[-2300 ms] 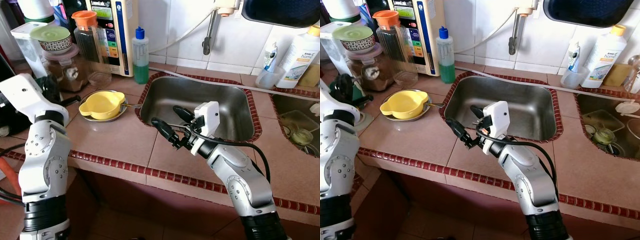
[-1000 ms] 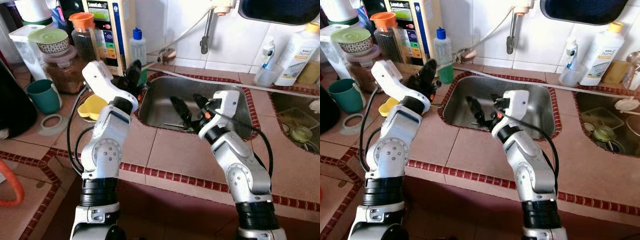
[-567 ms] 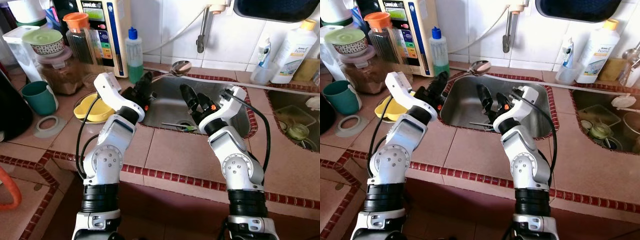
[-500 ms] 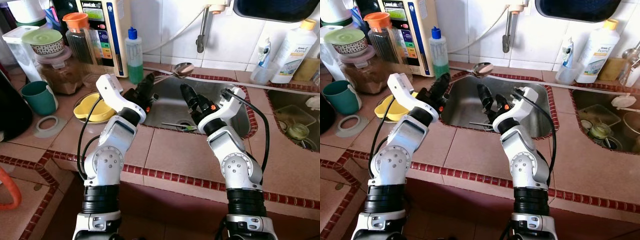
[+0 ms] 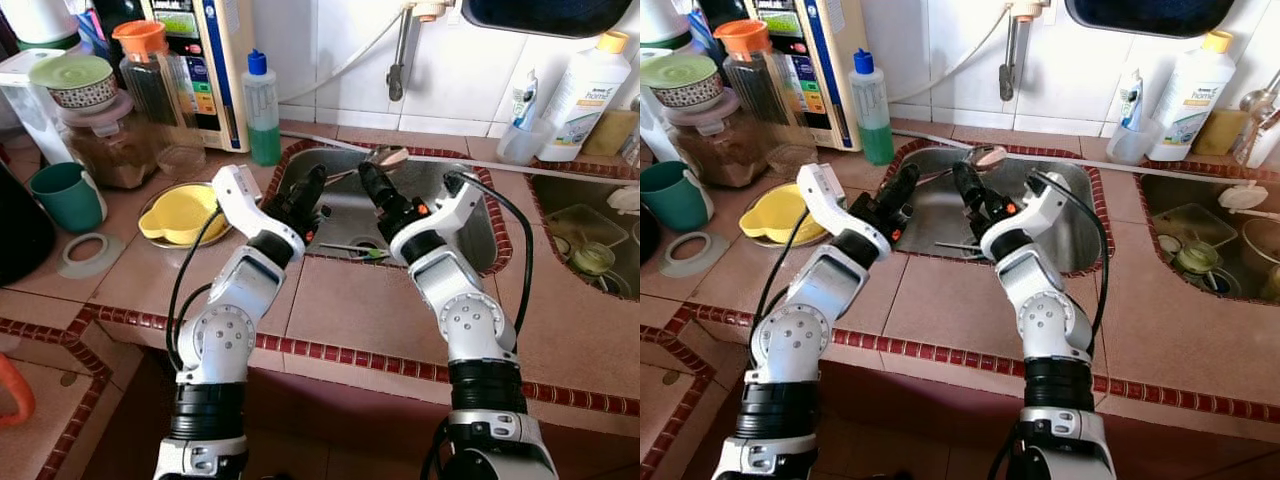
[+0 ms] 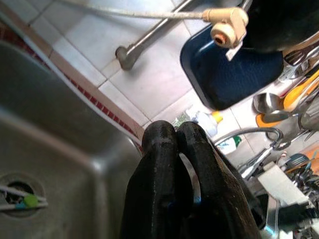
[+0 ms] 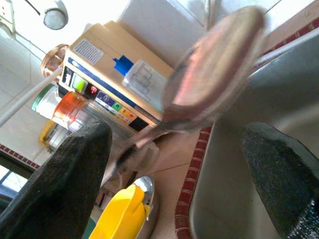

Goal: Kitchen organization

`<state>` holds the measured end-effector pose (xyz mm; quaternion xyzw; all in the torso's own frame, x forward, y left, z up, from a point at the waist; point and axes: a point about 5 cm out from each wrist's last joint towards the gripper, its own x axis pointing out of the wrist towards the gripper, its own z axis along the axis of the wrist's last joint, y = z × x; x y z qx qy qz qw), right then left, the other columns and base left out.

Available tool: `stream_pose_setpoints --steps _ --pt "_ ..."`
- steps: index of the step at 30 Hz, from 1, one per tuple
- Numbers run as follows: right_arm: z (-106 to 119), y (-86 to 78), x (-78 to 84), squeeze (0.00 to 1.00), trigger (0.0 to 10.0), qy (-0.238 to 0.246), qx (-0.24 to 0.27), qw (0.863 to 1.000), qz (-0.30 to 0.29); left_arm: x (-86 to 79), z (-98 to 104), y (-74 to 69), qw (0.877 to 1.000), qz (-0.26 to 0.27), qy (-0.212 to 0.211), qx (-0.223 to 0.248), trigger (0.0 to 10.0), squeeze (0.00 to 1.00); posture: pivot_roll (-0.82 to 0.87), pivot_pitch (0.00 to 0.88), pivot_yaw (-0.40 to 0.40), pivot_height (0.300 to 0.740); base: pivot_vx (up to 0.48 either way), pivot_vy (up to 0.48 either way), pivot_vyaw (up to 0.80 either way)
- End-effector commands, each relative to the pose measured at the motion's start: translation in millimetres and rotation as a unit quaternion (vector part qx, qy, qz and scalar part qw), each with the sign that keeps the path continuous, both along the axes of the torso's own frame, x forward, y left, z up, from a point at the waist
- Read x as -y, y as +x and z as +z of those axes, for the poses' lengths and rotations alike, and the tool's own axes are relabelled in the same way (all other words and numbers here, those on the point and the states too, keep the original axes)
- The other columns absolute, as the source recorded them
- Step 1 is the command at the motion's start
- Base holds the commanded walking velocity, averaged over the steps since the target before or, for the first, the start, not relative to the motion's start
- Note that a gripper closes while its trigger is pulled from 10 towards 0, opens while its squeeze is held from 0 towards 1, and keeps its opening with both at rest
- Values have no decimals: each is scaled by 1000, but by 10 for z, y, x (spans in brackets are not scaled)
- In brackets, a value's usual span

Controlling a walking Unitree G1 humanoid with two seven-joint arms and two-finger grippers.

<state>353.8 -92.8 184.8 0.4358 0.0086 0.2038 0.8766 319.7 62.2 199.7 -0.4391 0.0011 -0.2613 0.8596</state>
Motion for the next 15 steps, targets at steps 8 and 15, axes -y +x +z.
stream_pose_setpoints --steps 8,15 --pt "123 69 -182 0 10000 26 14 999 28 197 71 -77 999 -34 -27 12 5098 0 18 75 -11 740 0 0 0" --pt "155 109 -202 0 0 43 13 999 31 256 72 -101 998 -46 -33 14 5098 0 17 65 -19 740 0 0 0"
